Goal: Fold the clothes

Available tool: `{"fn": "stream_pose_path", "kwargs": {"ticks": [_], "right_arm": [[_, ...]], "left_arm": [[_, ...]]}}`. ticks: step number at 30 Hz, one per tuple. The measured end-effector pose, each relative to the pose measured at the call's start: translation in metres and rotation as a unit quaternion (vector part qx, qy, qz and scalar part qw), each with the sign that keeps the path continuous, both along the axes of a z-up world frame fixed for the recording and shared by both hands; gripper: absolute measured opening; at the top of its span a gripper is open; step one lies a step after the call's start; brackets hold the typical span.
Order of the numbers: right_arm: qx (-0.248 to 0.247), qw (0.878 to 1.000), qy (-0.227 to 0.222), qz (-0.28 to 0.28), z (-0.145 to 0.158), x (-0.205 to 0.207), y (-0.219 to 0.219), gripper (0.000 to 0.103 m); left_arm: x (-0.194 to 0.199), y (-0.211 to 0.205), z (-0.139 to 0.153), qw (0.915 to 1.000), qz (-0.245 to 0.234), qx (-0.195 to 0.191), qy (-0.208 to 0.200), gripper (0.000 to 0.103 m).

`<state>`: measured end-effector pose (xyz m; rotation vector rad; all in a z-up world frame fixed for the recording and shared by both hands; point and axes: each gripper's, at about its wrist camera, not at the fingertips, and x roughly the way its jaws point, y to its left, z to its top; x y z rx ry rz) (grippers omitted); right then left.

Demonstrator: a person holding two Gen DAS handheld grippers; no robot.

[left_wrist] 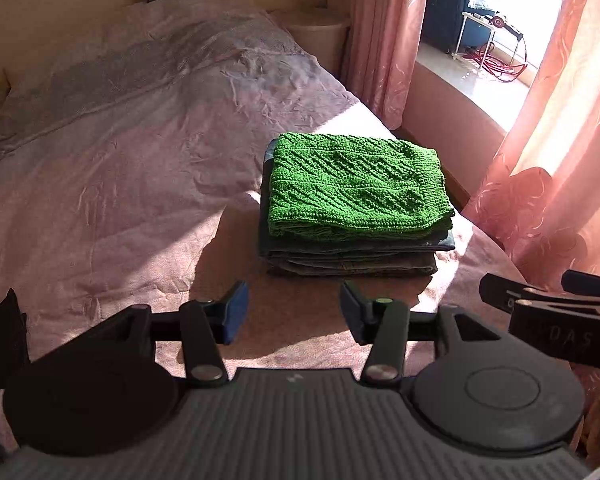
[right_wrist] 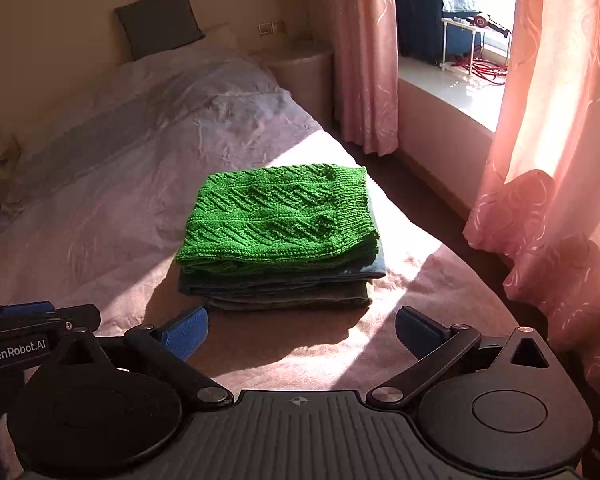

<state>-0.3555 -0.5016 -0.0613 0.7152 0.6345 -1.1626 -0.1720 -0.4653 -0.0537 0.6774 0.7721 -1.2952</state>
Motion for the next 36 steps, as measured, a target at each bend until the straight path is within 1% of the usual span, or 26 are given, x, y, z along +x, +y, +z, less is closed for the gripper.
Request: {"fn": "stream_pose_path", "kwargs": {"ticks": [5, 15, 36], "right_arm": [[0.012, 1.000, 0.006, -0.004, -0.005, -0.002, 0.005, 0.102], [0.027, 1.000, 0.014, 0.001, -0.012, -0.001, 0.002, 0.102], [0.058, 0.998, 0.033, 0.010, -0.034, 0.008, -0.018, 0.102]], "left_arm": [[-0.002, 0.005, -0.007, 0.9999, -0.004, 0.010, -0.001, 0.046], [-0.003, 0.002, -0.012, 0.9998, -0.004, 0.019, -0.002, 0.046], [0.004, -0.011, -0.041, 0.9989, 0.007, 0.046, 0.002, 0.046]]}}
